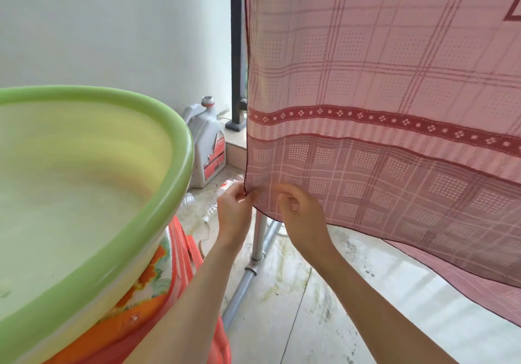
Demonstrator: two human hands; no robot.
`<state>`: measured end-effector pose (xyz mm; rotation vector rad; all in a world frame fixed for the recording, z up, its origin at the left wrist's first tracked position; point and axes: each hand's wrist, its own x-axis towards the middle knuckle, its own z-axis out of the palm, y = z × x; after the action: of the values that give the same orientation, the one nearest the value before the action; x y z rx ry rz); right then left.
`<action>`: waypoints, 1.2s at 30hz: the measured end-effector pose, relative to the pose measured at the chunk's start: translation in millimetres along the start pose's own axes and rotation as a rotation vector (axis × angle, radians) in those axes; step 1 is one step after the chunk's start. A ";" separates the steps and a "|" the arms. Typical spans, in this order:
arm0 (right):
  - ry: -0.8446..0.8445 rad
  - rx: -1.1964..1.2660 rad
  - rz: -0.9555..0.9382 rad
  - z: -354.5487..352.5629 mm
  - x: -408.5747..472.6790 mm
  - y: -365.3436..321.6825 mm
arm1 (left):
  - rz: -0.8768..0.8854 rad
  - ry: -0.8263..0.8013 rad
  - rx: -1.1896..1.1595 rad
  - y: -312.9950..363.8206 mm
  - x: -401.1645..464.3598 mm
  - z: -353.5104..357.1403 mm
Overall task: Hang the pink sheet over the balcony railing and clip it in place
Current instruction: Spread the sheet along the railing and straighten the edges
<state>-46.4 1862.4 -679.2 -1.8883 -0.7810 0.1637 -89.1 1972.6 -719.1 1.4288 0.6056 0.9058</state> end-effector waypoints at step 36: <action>0.212 1.359 0.679 28.0 -23.8 72.2 | -0.202 0.164 -0.232 -17.8 -47.2 -26.7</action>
<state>-45.5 1852.2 -759.5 -0.7412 0.2075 0.6980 -134.1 1950.5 -746.6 1.0731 0.7284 0.9058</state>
